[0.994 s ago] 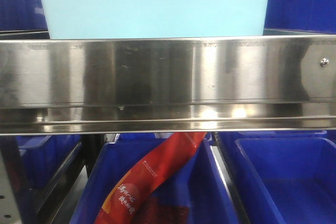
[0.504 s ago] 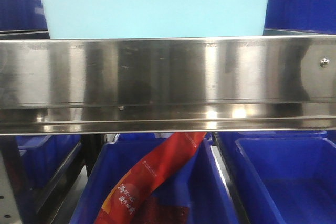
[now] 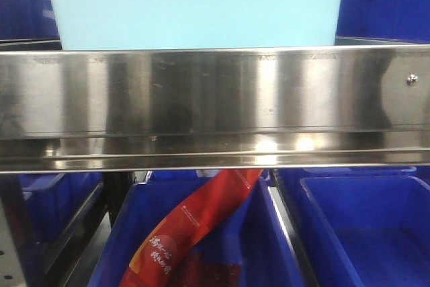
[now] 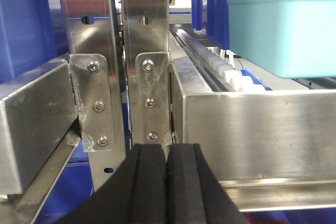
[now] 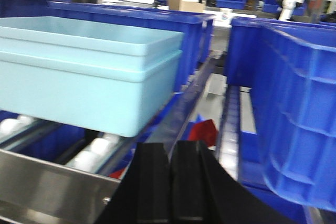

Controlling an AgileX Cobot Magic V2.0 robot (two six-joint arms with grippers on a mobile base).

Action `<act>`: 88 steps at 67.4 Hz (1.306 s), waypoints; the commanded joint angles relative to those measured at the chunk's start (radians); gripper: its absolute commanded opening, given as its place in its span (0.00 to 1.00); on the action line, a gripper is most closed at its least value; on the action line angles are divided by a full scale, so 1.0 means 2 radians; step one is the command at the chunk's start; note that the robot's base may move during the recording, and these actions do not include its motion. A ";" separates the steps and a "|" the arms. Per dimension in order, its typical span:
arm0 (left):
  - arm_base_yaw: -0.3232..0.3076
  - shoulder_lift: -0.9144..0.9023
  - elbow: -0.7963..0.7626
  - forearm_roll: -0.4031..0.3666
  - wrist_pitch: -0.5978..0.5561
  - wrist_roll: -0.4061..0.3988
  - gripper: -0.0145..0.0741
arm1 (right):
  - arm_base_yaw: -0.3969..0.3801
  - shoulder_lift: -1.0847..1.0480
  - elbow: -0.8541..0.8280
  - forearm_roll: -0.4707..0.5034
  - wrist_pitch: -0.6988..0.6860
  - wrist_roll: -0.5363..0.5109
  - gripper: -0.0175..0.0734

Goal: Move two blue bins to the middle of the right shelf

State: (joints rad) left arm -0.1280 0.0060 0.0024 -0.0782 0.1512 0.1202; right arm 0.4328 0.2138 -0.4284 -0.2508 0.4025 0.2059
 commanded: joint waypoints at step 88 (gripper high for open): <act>0.001 -0.003 -0.001 -0.003 -0.010 0.000 0.04 | -0.209 -0.107 0.214 0.189 -0.140 -0.139 0.01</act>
State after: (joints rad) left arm -0.1280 0.0053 0.0024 -0.0782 0.1512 0.1202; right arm 0.0191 0.0034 -0.0021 0.1257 0.1460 -0.0642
